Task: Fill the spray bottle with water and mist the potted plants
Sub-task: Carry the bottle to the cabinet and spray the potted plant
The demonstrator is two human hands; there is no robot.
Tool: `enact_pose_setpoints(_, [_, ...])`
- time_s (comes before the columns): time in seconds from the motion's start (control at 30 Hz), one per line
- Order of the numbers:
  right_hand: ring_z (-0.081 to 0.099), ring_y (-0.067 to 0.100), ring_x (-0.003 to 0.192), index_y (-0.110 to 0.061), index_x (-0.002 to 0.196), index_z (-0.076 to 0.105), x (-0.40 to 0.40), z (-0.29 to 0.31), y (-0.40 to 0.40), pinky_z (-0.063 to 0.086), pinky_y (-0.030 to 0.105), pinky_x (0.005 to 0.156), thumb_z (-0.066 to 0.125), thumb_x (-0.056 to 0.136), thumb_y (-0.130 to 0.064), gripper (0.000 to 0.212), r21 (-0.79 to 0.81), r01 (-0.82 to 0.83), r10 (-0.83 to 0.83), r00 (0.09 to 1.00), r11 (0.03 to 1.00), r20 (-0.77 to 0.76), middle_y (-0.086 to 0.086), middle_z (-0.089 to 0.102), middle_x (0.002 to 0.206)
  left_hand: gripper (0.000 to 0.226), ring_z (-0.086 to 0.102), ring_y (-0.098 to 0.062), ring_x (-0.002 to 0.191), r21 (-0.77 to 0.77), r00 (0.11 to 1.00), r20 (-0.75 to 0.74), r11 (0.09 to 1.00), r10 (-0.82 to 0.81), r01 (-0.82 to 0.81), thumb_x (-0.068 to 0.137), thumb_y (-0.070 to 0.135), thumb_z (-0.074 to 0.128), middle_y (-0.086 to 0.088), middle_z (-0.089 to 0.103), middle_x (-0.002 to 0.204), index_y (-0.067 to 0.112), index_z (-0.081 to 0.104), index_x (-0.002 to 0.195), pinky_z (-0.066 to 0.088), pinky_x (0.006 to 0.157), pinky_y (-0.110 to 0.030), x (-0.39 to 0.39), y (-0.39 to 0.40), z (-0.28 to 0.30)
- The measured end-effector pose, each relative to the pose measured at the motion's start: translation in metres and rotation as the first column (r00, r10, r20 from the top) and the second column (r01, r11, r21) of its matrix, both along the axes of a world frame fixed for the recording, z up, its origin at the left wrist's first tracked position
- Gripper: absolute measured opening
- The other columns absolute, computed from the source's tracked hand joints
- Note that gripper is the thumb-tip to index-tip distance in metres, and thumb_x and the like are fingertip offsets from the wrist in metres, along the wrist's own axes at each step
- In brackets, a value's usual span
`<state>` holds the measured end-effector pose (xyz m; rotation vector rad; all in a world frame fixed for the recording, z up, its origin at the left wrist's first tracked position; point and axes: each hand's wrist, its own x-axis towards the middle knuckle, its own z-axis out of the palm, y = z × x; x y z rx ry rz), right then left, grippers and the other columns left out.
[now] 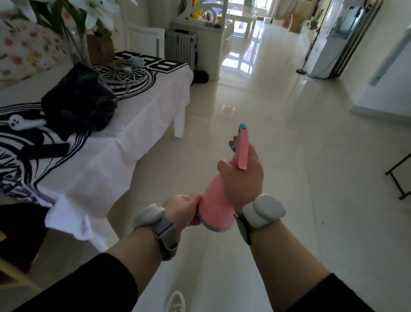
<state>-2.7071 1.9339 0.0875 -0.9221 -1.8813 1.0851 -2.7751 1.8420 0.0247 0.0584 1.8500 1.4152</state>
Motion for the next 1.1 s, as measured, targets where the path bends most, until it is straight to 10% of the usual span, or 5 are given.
enact_pose_setpoints(0.17, [0.052,0.008,0.102,-0.013,0.122,0.055,-0.057,0.006,0.053,0.036,0.016,0.083,0.061,0.076,-0.005,0.048,0.012,0.032,-0.032,0.999,0.999,-0.009,-0.002,0.06,0.121,0.03,0.058,-0.027,0.056,0.009,0.998,-0.017,0.998,-0.06,0.06,0.094,0.02,0.052,-0.02,0.062,0.084,0.001,0.065,0.075,0.054,0.057,-0.028,-0.063,0.058,0.002])
enact_pose_setpoints(0.6, [0.051,0.005,0.097,-0.012,0.121,0.055,-0.179,-0.004,0.243,0.028,-0.003,0.073,0.06,0.076,-0.004,0.046,-0.021,0.092,-0.092,0.996,0.996,0.021,-0.01,0.055,0.109,0.031,0.062,-0.031,0.063,-0.018,0.992,0.022,0.992,-0.124,0.125,0.091,0.018,0.056,-0.021,0.065,0.08,0.006,0.064,0.065,0.057,0.075,-0.041,-0.189,0.25,-0.006])
enact_pose_setpoints(1.1, [0.05,0.006,0.097,-0.011,0.126,0.053,-0.343,-0.005,0.484,0.028,0.0,0.075,0.059,0.076,-0.005,0.051,0.052,0.013,-0.018,0.995,0.999,0.098,-0.002,0.058,0.117,0.03,0.06,-0.026,0.062,-0.012,0.997,0.069,0.999,-0.036,0.037,0.093,0.018,0.055,-0.023,0.066,0.092,-0.009,0.068,0.1,0.054,0.045,-0.022,-0.343,0.485,-0.012])
